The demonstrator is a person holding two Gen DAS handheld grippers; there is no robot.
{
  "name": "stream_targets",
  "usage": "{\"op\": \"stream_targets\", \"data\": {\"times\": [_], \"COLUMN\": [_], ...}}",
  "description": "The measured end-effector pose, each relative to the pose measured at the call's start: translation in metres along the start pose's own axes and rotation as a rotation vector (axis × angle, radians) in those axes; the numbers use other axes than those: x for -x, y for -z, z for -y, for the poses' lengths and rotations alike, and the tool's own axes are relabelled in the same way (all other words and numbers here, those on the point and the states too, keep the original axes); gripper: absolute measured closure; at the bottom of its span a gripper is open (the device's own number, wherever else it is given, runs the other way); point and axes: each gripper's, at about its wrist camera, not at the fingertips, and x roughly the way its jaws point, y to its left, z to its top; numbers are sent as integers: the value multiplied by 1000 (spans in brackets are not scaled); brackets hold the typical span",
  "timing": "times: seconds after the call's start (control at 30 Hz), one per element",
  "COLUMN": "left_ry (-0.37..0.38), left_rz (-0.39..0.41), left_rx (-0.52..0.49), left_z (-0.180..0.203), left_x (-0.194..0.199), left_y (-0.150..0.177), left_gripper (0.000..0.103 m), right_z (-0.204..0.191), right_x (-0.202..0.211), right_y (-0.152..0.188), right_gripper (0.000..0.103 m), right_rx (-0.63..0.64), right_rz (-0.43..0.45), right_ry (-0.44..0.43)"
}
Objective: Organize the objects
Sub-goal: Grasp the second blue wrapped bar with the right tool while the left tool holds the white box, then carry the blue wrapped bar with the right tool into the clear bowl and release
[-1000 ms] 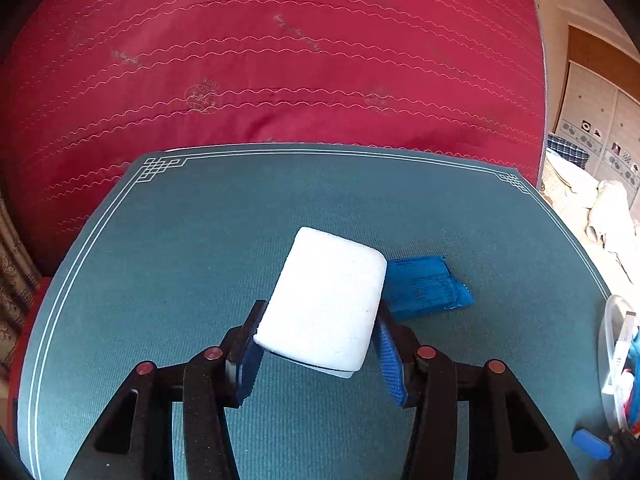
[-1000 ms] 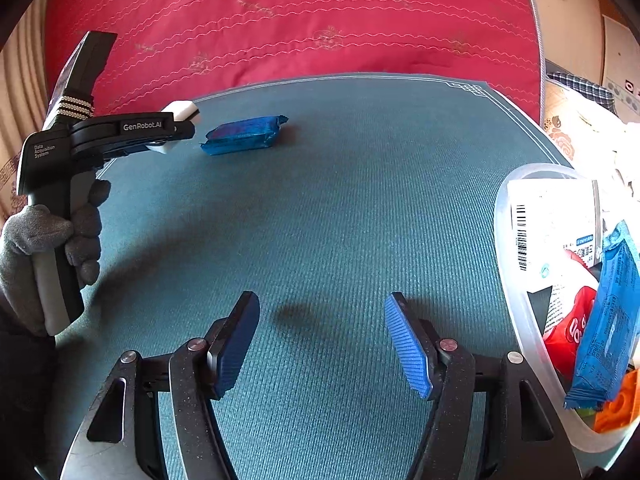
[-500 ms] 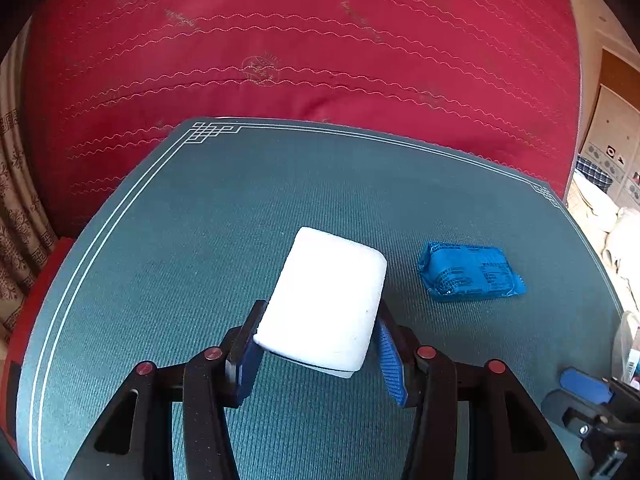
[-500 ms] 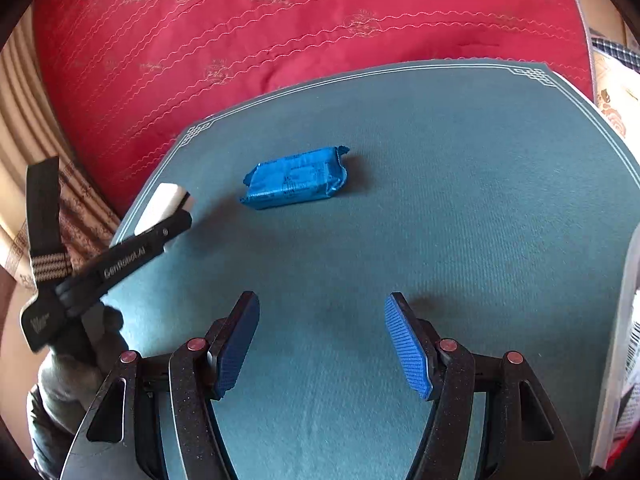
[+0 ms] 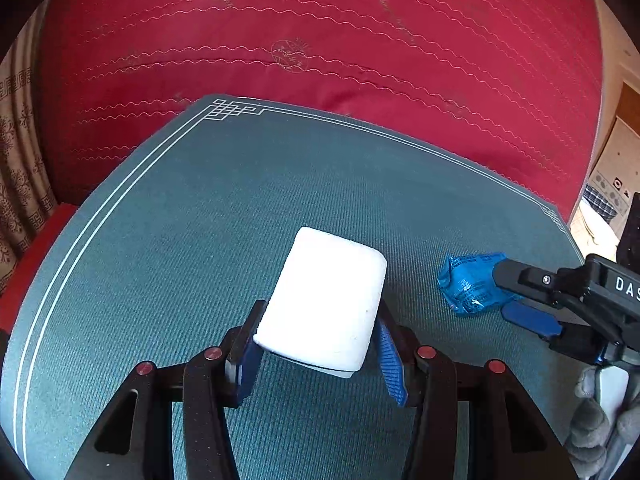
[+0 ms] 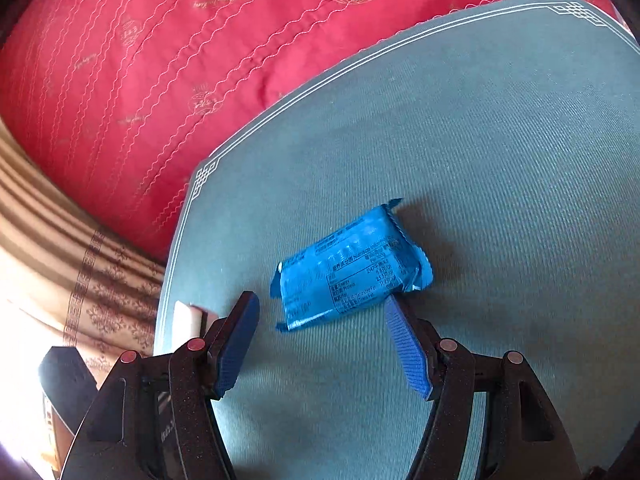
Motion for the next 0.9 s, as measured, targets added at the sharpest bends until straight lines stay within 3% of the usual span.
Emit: {"op": "stream_targets", "data": {"times": [0.27, 0.43, 0.57, 0.73, 0.8, 0.9], "left_ry": [7, 10, 14, 14, 14, 14], "left_rz": [-6, -7, -7, -8, -8, -8], "left_rx": [26, 35, 36, 33, 30, 26], "left_z": [-5, -8, -8, -7, -6, -6], "left_x": [-1, -1, -1, 0, 0, 0], "left_y": [-1, -1, 0, 1, 2, 2], "left_gripper": [49, 49, 49, 49, 49, 49], "right_z": [-29, -52, -62, -65, -63, -55], "right_x": [-26, -44, -52, -52, -49, -40], "right_y": [-24, -19, -11, 1, 2, 4], "right_gripper": [33, 33, 33, 45, 55, 61], "right_rx": [95, 240, 326, 418, 427, 408], "right_rz": [30, 48, 60, 74, 77, 77], "right_ry": [156, 321, 399, 478, 484, 473]}}
